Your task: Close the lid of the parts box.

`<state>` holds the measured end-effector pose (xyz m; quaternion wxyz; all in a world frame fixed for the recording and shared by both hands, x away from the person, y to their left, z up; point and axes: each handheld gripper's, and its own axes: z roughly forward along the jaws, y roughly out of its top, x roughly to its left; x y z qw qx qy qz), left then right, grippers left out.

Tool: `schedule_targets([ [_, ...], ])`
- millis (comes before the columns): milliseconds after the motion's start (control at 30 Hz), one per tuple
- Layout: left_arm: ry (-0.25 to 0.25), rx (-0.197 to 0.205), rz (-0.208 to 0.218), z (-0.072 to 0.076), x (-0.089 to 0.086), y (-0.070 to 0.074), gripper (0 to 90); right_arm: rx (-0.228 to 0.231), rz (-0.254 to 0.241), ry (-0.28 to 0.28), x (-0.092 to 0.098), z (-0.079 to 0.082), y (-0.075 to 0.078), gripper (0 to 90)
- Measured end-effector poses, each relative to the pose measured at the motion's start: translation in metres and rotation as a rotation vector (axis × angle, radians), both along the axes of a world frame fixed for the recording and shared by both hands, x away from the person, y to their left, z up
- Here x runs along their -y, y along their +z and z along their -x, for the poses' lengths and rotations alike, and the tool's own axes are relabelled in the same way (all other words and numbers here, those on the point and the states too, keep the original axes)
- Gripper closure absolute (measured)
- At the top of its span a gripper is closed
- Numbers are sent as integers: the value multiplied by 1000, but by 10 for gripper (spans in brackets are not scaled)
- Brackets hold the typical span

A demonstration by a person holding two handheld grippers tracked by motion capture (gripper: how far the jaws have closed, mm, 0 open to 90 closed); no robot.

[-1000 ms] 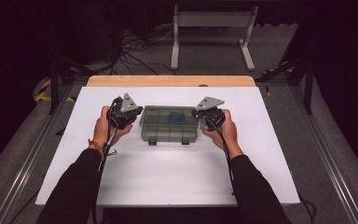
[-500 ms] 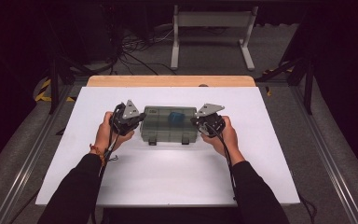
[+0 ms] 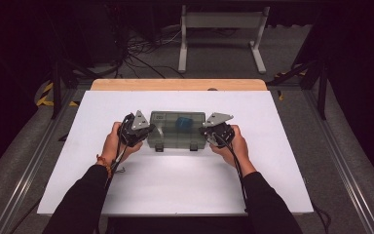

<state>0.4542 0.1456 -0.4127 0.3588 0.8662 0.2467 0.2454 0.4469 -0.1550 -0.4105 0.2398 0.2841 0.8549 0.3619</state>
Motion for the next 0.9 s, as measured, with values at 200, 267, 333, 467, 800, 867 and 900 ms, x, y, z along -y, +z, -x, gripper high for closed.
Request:
schedule_targets([
  [200, -5, -6, -13, 2, 1, -5, 900, -11, 10, 8, -2, 2, -2, 900],
  [267, -8, -9, -15, 3, 1, -7, 900, -13, 16, 15, -3, 3, -2, 900],
  [333, -7, -12, -20, 3, 2, -9, 900, -21, 20, 21, -4, 4, -3, 900],
  [467, -8, -16, -21, 4, 3, -10, 900, -35, 28, 28, -6, 5, -4, 900],
  [800, -11, -20, 24, 4, -1, -16, 899, -38, 11, 29, -10, 9, -6, 900],
  [867, -11, -18, 35, 5, -2, -17, 899, -39, -11, 16, -9, 10, -7, 900],
  [900, -11, -16, 40, 6, -2, -17, 899, -39, -11, 16, -9, 10, -7, 900],
])
